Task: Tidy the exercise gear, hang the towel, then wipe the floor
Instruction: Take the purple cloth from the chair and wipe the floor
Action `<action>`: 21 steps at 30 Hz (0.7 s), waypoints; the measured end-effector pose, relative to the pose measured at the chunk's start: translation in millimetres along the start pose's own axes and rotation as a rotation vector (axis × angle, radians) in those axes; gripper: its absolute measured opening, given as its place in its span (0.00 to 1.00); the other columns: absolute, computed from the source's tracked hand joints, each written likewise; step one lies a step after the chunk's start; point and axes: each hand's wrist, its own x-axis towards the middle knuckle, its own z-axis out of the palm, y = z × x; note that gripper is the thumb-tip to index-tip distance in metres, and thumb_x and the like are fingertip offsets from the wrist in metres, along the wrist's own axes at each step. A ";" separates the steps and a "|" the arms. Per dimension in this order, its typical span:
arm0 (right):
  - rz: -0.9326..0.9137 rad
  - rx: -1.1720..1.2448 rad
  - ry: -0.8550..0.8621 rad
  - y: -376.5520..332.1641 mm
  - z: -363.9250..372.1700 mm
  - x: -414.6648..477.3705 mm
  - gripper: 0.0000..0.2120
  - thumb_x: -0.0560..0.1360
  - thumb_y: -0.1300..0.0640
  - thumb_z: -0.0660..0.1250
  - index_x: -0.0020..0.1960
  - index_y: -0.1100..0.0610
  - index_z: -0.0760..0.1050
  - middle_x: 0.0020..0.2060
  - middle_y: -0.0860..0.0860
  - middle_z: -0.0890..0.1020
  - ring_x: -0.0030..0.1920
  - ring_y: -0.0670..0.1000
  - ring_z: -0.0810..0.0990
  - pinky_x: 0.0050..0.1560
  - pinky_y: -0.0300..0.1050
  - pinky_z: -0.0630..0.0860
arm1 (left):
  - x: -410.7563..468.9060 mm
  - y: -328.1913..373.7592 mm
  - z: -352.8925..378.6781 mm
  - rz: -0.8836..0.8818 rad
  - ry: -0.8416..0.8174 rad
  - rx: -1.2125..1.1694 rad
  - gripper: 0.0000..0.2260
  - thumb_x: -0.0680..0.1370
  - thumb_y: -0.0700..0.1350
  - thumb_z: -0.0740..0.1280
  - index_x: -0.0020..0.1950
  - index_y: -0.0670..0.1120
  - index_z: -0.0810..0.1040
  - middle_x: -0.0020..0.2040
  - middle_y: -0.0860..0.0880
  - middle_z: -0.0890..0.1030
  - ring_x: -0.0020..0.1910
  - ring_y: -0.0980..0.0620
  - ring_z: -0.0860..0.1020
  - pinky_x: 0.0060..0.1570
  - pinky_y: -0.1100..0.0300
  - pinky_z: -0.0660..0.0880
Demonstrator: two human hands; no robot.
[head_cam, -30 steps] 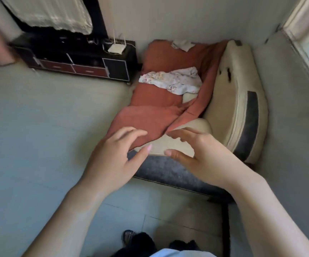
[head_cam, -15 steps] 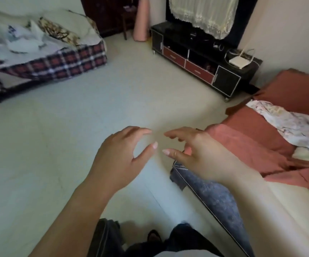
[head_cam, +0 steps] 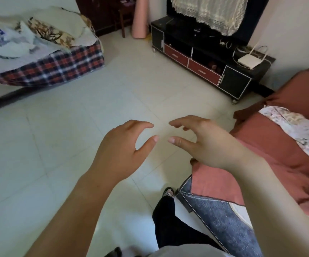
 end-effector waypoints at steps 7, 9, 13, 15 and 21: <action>0.202 -0.002 0.052 88.5 -70.6 91.3 0.24 0.73 0.39 0.62 0.66 0.49 0.70 0.61 0.45 0.75 0.57 0.43 0.73 0.54 0.37 0.69 | 182.1 17.3 24.9 0.139 -0.202 0.021 0.18 0.78 0.60 0.56 0.65 0.56 0.70 0.63 0.58 0.73 0.59 0.57 0.72 0.53 0.61 0.67; 0.243 -0.002 0.104 111.0 -90.2 112.6 0.24 0.73 0.40 0.62 0.66 0.49 0.70 0.61 0.44 0.75 0.57 0.41 0.72 0.54 0.35 0.67 | 223.7 20.9 27.1 0.159 -0.216 0.024 0.18 0.77 0.59 0.56 0.65 0.56 0.70 0.64 0.59 0.72 0.60 0.58 0.72 0.53 0.62 0.67; 0.288 0.026 0.174 150.4 -117.5 145.7 0.24 0.73 0.41 0.63 0.66 0.50 0.71 0.59 0.45 0.76 0.52 0.37 0.70 0.47 0.26 0.65 | 294.3 28.4 39.4 0.196 -0.221 -0.014 0.18 0.77 0.59 0.56 0.65 0.56 0.70 0.64 0.59 0.73 0.61 0.58 0.71 0.54 0.62 0.68; 0.325 0.042 0.205 168.5 -128.1 155.3 0.24 0.73 0.41 0.63 0.65 0.50 0.72 0.59 0.45 0.76 0.52 0.37 0.70 0.46 0.24 0.64 | 325.9 38.6 50.8 0.230 -0.247 -0.027 0.18 0.77 0.59 0.57 0.65 0.56 0.71 0.64 0.59 0.73 0.62 0.58 0.71 0.54 0.63 0.68; 0.444 0.042 0.281 217.7 -159.7 183.7 0.23 0.73 0.41 0.63 0.66 0.50 0.71 0.60 0.46 0.75 0.56 0.43 0.74 0.49 0.36 0.69 | 423.2 73.8 76.1 0.409 -0.352 -0.026 0.18 0.77 0.59 0.57 0.65 0.56 0.70 0.64 0.59 0.73 0.62 0.58 0.71 0.54 0.62 0.68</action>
